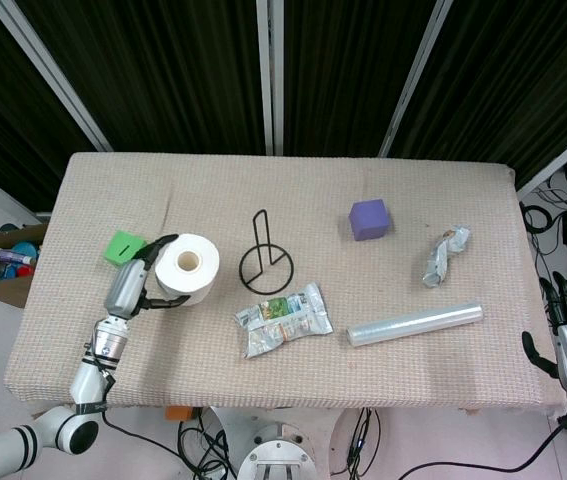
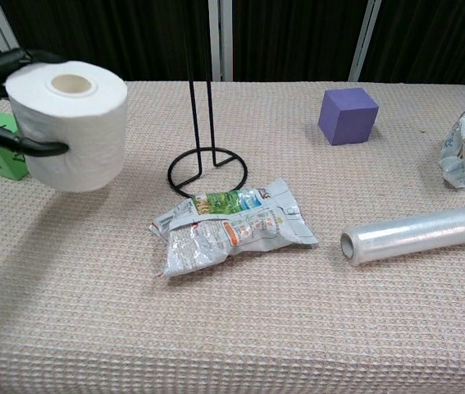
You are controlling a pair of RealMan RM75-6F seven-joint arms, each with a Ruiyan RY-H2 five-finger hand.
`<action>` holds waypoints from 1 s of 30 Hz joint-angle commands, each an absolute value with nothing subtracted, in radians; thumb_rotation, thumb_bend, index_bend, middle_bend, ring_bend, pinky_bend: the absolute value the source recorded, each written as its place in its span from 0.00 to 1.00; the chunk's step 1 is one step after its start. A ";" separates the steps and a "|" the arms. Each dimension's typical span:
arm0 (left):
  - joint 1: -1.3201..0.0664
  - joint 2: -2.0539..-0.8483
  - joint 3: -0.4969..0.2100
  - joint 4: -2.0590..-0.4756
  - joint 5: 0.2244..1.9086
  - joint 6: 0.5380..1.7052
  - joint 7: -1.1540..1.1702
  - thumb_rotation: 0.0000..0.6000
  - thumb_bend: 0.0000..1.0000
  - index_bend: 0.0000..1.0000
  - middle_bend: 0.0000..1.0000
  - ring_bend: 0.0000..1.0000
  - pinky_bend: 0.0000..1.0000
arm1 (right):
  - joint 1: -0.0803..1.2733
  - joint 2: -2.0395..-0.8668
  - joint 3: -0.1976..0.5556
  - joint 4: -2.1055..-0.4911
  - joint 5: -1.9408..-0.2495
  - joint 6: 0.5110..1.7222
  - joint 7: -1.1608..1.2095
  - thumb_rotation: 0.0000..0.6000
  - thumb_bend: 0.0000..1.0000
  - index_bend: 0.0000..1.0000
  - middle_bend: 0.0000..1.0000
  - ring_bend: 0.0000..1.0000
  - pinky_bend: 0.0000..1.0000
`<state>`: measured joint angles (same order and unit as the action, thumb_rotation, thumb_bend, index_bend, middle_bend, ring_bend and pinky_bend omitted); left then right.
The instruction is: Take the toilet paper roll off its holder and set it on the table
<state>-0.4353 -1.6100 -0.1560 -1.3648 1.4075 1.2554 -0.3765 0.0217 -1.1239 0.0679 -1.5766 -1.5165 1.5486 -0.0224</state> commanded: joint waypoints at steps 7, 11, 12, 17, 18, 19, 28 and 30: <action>-0.432 -1.681 -0.136 -1.263 1.451 1.280 -0.479 1.00 0.15 0.00 0.10 0.11 0.20 | 0.014 -1.119 0.074 -1.568 -1.507 1.561 0.003 1.00 0.34 0.00 0.00 0.00 0.00; -0.420 -1.658 -0.127 -1.276 1.467 1.304 -0.472 1.00 0.13 0.00 0.03 0.06 0.20 | 0.014 -1.123 0.071 -1.563 -1.513 1.560 0.008 1.00 0.34 0.00 0.00 0.00 0.00; -0.415 -1.649 -0.124 -1.284 1.470 1.310 -0.471 1.00 0.13 0.00 0.02 0.05 0.20 | 0.014 -1.124 0.070 -1.563 -1.514 1.560 0.008 1.00 0.34 0.00 0.00 0.00 0.00; -0.379 -1.588 -0.109 -1.334 1.507 1.385 -0.440 1.00 0.13 0.00 0.01 0.04 0.20 | 0.015 -1.126 0.066 -1.563 -1.524 1.559 0.006 1.00 0.34 0.00 0.00 0.00 0.00; -0.369 -1.568 -0.103 -1.345 1.529 1.414 -0.421 0.99 0.13 0.00 0.01 0.04 0.20 | 0.015 -1.125 0.065 -1.564 -1.527 1.562 0.007 1.00 0.34 0.00 0.00 0.00 0.00; -0.358 -1.542 -0.091 -1.352 1.560 1.448 -0.393 0.96 0.13 0.00 0.01 0.04 0.20 | 0.013 -1.124 0.064 -1.564 -1.532 1.566 0.008 1.00 0.34 0.00 0.00 0.00 0.00; -0.145 -1.233 0.086 -1.485 1.674 1.617 0.275 0.64 0.12 0.08 0.05 0.03 0.21 | -0.005 -1.127 0.049 -1.504 -1.557 1.596 -0.034 1.00 0.31 0.00 0.00 0.00 0.00; -0.115 -1.209 0.105 -1.495 1.659 1.623 0.244 0.57 0.12 0.08 0.05 0.03 0.21 | -0.003 -1.131 0.046 -1.492 -1.549 1.581 -0.034 1.00 0.31 0.00 0.00 0.00 0.00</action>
